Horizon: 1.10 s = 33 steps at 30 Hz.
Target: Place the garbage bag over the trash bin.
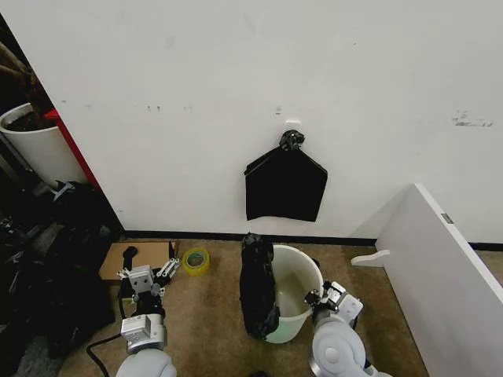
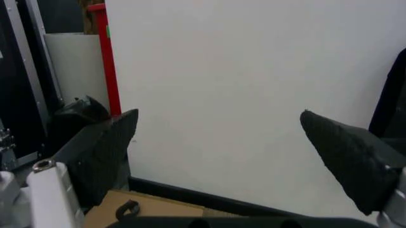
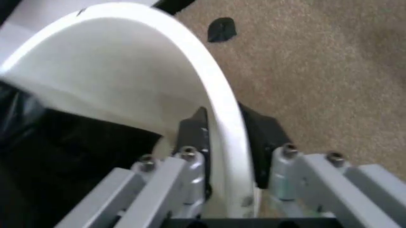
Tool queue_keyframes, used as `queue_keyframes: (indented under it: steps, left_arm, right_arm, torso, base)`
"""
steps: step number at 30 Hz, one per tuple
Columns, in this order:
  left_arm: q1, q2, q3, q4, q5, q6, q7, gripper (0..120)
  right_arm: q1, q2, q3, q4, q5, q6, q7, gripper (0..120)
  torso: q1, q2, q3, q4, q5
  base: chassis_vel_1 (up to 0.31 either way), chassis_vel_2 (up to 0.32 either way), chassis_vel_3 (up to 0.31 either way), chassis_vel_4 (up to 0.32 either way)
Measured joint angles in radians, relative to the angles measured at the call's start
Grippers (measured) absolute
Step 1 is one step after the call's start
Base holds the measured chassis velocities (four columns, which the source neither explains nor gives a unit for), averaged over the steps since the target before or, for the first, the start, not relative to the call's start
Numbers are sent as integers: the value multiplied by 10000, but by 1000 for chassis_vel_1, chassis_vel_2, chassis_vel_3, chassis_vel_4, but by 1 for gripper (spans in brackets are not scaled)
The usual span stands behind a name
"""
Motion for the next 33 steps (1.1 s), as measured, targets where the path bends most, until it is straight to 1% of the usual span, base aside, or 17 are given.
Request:
queue_keyframes:
  steps: [2,3,5,6,9,11,12,14,15,17,19,20,21,22,23,26,33]
  left_arm:
    - [23,-5,0,0,10,-8,-2,100]
    - [27,-5,0,0,12,-8,-3,100]
    - [48,-14,2,-1,40,-13,-6,100]
    - [48,-14,2,-1,40,-13,-6,100]
    - [75,-34,15,1,115,-16,-7,100]
    - [109,-40,24,5,152,-18,-8,100]
    - [117,-42,26,9,162,-19,-8,100]
    - [131,-50,41,21,192,-22,-10,100]
    - [131,-50,41,21,192,-22,-10,100]
    - [132,-64,74,40,230,-23,-9,100]
    - [136,-80,116,67,287,-24,-10,100]
    - [140,-84,129,73,301,-24,-10,100]
    - [147,-84,144,77,323,-24,-10,100]
    - [155,-83,149,77,332,-24,-10,100]
    - [155,-83,149,77,332,-24,-10,100]
    - [176,-59,146,89,335,-23,-12,100]
    - [225,-60,129,216,347,-120,-51,100]
  right_arm:
    - [-52,-61,7,85,-159,-10,35,30]
    - [-60,-80,13,126,-194,-10,60,30]
    - [-107,-167,63,429,-296,1,264,42]
    - [-107,-167,63,429,-296,1,264,42]
    - [-321,-295,94,1023,-546,19,472,54]
    - [-555,-452,137,1497,-1400,159,142,62]
    - [-624,-549,151,1611,-1927,256,-251,66]
    - [-774,-974,191,1716,-3488,616,-2021,76]
    - [-774,-974,191,1716,-3488,616,-2021,76]
    - [-824,-1421,165,1784,-4197,642,-3813,82]
    - [-796,-1915,98,2111,-4040,-440,-5276,93]
    - [-741,-2019,58,2240,-3858,-970,-5511,94]
    - [-554,-2158,-50,2436,-3445,-2063,-5823,98]
    - [-402,-2200,-130,2474,-3240,-2675,-6003,99]
    - [-402,-2200,-130,2474,-3240,-2675,-6003,99]
    - [39,-2172,-328,2260,-3093,-3708,-6622,100]
    - [413,-1719,-593,1436,-3230,-4140,-6622,78]
  torso:
    - [0,0,0,0,-1]
    - [0,0,0,0,-1]
    - [0,0,0,2,0]
    - [0,0,0,2,0]
    - [0,-1,0,1,0]
    - [0,-2,0,-1,-1]
    - [0,-2,0,-1,0]
    - [0,-2,0,-1,-1]
    - [0,-2,0,-1,-1]
    - [0,-2,0,1,1]
    - [0,-2,0,1,-1]
    - [0,-2,0,1,-3]
    - [0,-2,0,1,-2]
    - [0,-2,0,2,0]
    - [0,-2,0,2,0]
    - [0,-2,0,3,-1]
    - [0,-2,1,2,0]
  base:
    - [0,0,0,0]
    - [0,0,0,0]
    - [0,0,0,0]
    - [0,0,0,0]
    - [0,0,0,0]
    - [0,0,0,0]
    - [0,0,0,0]
    - [0,0,0,0]
    - [0,0,0,0]
    - [0,0,0,0]
    - [0,0,0,0]
    - [0,0,0,0]
    - [0,0,0,0]
    - [0,0,0,0]
    - [0,0,0,0]
    - [0,0,0,0]
    - [0,0,0,0]
